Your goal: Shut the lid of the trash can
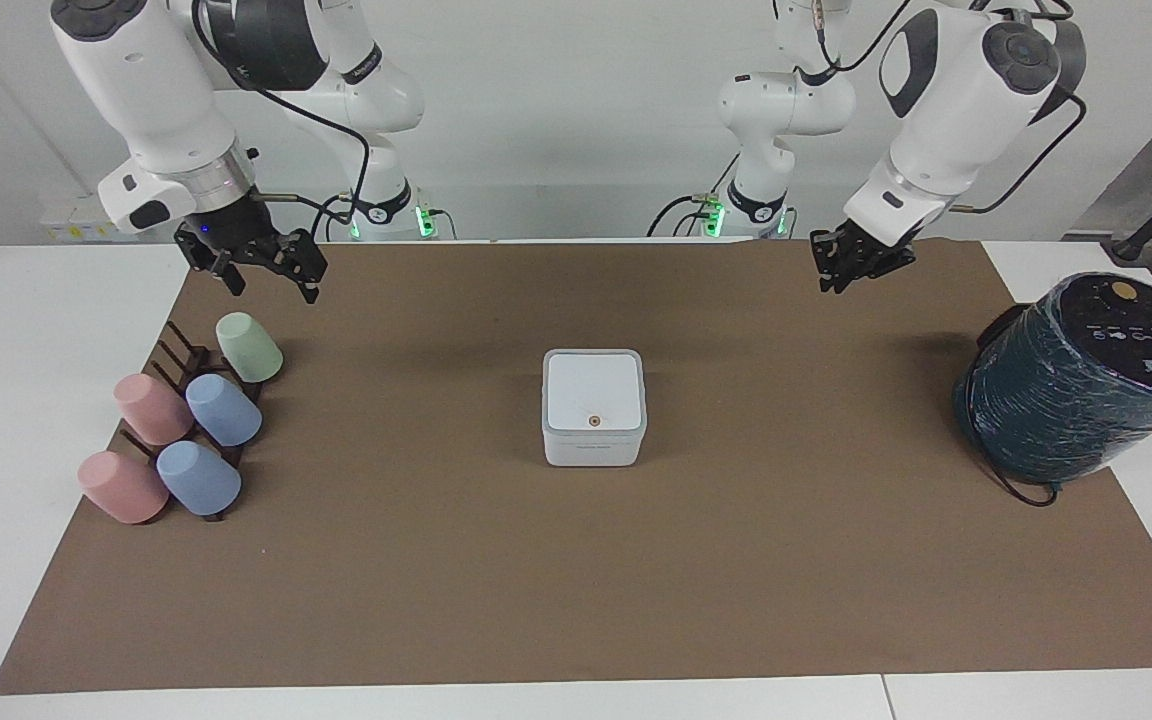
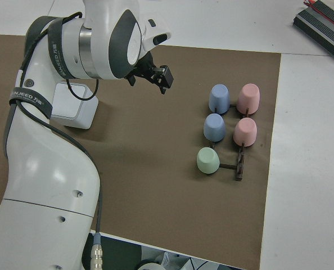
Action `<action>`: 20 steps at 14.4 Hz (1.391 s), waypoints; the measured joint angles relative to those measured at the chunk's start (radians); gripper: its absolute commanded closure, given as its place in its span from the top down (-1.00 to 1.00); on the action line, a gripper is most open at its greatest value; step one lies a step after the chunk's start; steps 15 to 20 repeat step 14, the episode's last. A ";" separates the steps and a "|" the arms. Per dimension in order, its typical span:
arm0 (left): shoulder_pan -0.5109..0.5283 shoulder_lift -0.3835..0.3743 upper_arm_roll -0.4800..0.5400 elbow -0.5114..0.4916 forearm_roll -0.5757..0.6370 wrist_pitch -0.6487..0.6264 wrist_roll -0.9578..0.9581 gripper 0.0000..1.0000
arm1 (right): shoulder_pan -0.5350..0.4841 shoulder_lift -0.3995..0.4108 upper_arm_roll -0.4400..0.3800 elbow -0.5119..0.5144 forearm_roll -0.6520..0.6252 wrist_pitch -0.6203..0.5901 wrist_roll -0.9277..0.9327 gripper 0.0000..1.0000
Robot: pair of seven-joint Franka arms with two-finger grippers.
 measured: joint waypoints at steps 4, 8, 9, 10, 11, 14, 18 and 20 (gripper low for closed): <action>0.010 -0.004 -0.001 0.000 0.025 0.001 0.025 1.00 | 0.000 0.000 0.000 0.000 0.000 0.000 0.000 1.00; 0.010 -0.005 -0.002 0.001 0.037 0.003 0.025 1.00 | 0.000 0.000 0.000 0.000 0.000 0.000 0.000 1.00; 0.010 -0.006 -0.003 0.001 0.042 0.005 0.026 1.00 | 0.000 0.000 0.000 0.000 0.000 0.000 0.000 1.00; 0.010 -0.006 -0.004 0.001 0.045 0.007 0.026 1.00 | 0.000 0.000 0.000 0.000 0.000 0.000 0.000 1.00; 0.010 -0.006 -0.005 0.001 0.046 0.008 0.026 1.00 | 0.000 0.000 0.000 0.000 0.000 0.000 0.000 1.00; 0.013 -0.006 -0.002 0.001 0.050 0.007 0.026 1.00 | 0.000 0.000 0.000 0.000 0.000 0.000 0.000 1.00; 0.013 -0.006 -0.002 0.001 0.050 0.007 0.026 1.00 | 0.000 0.000 0.000 0.000 0.000 0.000 0.000 1.00; 0.013 -0.006 -0.002 0.001 0.050 0.007 0.026 1.00 | 0.000 0.000 0.000 0.000 0.000 0.000 0.000 1.00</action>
